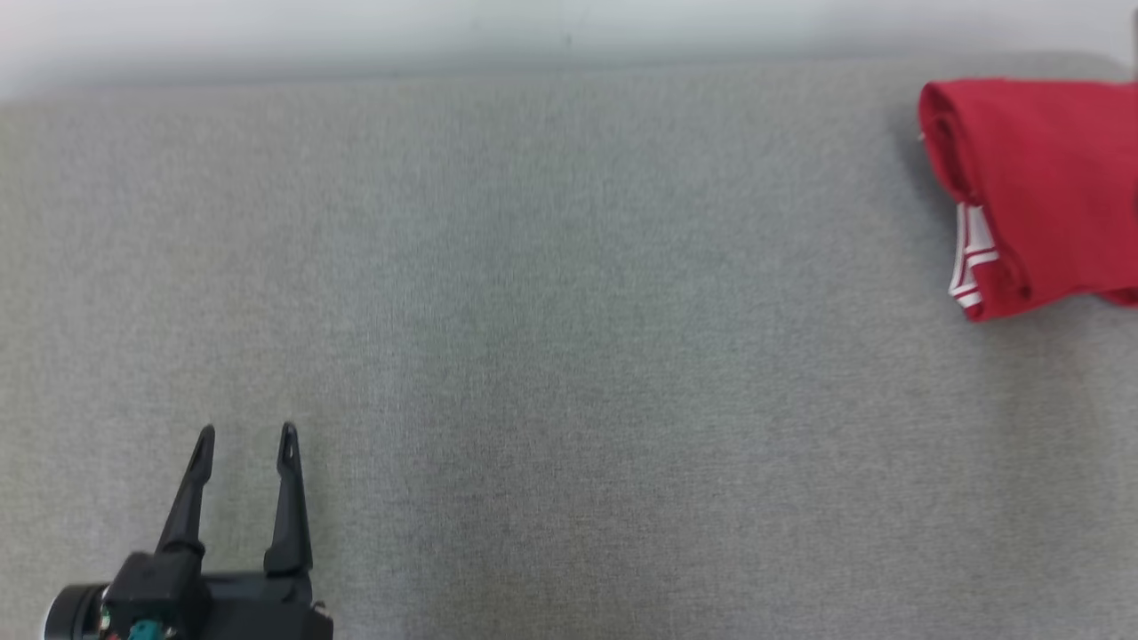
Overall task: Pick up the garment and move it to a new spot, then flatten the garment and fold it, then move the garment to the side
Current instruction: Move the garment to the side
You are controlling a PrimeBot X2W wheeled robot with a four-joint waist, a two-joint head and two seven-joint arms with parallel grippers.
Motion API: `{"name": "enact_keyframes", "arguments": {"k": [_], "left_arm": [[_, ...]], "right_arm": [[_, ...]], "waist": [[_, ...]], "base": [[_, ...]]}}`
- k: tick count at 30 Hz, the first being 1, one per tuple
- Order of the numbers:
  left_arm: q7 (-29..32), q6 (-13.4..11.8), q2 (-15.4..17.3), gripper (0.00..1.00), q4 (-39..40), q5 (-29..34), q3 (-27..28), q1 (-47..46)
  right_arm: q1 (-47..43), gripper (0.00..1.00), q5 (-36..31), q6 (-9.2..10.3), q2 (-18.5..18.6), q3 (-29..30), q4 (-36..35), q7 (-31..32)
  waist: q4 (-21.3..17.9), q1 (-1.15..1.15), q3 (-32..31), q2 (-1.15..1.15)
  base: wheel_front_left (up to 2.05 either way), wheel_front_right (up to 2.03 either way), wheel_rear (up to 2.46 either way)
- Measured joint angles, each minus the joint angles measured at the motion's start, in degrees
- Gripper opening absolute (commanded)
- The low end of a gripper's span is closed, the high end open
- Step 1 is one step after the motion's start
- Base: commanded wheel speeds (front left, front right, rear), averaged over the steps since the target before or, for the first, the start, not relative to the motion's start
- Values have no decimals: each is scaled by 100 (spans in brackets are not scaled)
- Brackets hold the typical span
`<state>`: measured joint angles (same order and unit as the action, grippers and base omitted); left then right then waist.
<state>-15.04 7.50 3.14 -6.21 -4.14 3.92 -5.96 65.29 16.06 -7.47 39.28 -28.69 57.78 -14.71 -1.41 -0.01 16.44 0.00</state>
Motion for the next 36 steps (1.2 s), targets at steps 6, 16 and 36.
{"name": "enact_keyframes", "arguments": {"k": [6,16,36], "left_arm": [[0,-1,-7,100,-51,-38,151,292],[0,-20,-18,100,-131,-32,224,635],[0,-310,-29,100,-124,-266,-182,946]], "right_arm": [[-1178,100,-305,0,-499,995,-1246,-43],[-3591,100,-884,0,-1750,2381,-3360,-43],[-6318,100,-1454,0,-3475,3195,-5045,-44]], "waist": [[-55,-1,-430,-1],[-152,0,-1013,-1],[-136,1,-1587,-1]], "base": [[0,0,0],[0,0,0],[0,0,0]]}}
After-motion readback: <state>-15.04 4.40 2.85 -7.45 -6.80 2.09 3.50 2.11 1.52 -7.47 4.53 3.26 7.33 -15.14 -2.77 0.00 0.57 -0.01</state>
